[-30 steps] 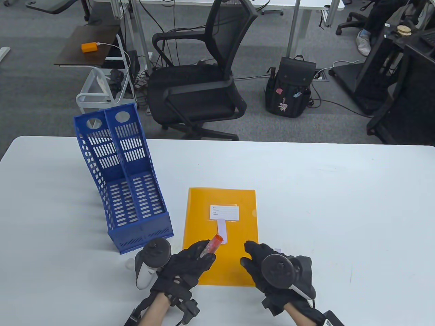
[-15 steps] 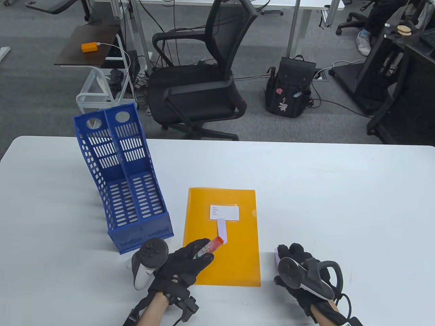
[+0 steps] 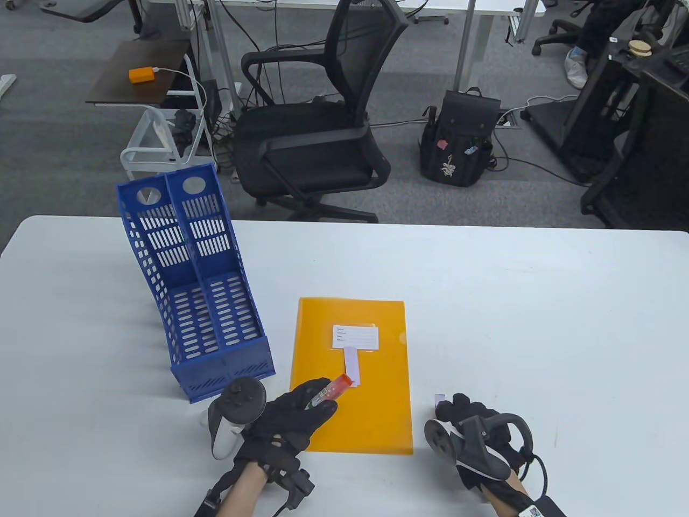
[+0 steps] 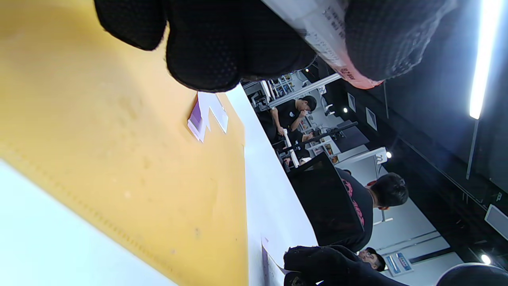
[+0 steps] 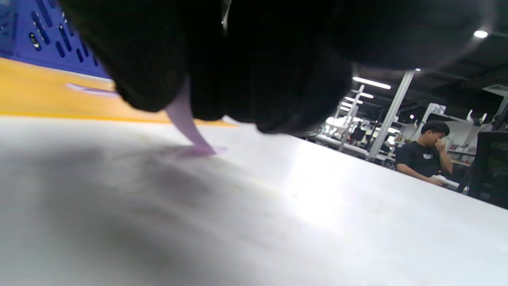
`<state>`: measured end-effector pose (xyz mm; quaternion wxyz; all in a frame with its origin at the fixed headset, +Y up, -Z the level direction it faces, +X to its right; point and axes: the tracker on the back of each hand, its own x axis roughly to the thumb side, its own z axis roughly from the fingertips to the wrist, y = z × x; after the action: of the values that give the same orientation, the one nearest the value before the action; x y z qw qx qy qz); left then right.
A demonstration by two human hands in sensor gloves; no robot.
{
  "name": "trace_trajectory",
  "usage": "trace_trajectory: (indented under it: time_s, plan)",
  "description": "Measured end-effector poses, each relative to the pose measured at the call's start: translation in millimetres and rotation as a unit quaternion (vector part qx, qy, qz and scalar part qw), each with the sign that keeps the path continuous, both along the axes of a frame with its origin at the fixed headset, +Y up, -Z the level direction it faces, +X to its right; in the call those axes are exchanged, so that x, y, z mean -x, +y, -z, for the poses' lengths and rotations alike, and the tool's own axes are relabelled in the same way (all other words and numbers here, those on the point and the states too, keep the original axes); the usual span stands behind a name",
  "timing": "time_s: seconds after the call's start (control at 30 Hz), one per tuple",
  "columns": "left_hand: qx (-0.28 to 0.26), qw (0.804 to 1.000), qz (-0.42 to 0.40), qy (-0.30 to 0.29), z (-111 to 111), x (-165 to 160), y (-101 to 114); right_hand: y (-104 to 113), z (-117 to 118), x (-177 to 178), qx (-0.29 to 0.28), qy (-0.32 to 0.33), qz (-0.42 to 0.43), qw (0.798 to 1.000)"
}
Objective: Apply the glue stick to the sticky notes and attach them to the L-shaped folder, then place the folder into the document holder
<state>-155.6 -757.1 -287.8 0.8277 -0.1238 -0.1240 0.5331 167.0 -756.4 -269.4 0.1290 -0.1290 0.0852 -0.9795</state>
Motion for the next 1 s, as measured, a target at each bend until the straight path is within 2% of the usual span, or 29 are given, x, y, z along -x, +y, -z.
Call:
trace_trajectory:
  time_s: [0.17,0.43,0.77,1.0]
  plan:
    - [0.002,1.0,-0.001,0.0,-0.5,-0.3,-0.9,-0.6,1.4,2.1,-0.018,0.009,-0.007,1.0]
    - [0.0,1.0,0.005,0.001,0.0,-0.5,-1.3,1.4,8.5,-2.5,0.004,-0.017,0.025,1.0]
    - [0.0,1.0,0.008,0.007,0.8,1.0,-1.4,5.8,10.5,-2.5,-0.01,-0.019,0.032,0.999]
    - [0.001,1.0,0.008,0.012,1.8,3.3,-1.5,27.1,6.6,7.5,-0.048,-0.018,0.056,0.997]
